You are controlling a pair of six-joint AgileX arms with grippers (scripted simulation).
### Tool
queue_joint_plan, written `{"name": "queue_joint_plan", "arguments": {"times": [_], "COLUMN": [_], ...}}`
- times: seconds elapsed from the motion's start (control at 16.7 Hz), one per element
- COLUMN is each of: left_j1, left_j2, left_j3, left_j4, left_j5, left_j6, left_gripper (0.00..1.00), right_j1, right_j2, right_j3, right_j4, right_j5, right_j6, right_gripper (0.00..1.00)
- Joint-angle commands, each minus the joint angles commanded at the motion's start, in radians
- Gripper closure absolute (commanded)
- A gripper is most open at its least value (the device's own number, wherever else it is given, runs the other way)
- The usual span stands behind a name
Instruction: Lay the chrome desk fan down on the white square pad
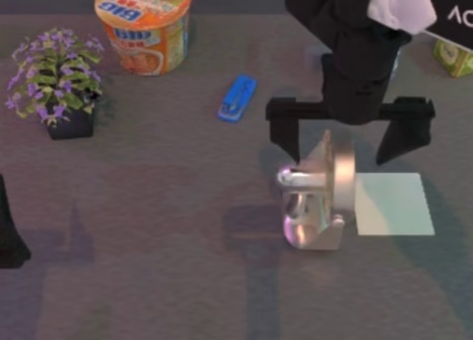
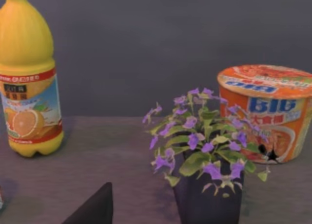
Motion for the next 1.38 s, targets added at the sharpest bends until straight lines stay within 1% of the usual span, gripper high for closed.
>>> {"name": "queue_joint_plan", "arguments": {"times": [0.24,1.02,1.08,1.38], "left_j1": [0.0,0.0,0.0,0.0], "left_j2": [0.0,0.0,0.0,0.0], "left_j3": [0.0,0.0,0.0,0.0], "left_j4": [0.0,0.0,0.0,0.0], "left_j5": [0.0,0.0,0.0,0.0], "left_j6": [0.0,0.0,0.0,0.0], "left_gripper": [0.0,0.0,0.0,0.0], "right_j1": [0.0,0.0,0.0,0.0], "right_j2": [0.0,0.0,0.0,0.0], "right_j3": [-0.005,-0.005,-0.005,-0.005], "right_j4": [0.005,0.005,0.005,0.005], "right_j5": [0.0,0.0,0.0,0.0], "right_j6": [0.0,0.0,0.0,0.0], "right_gripper": [0.0,0.98,1.0,1.0]}}
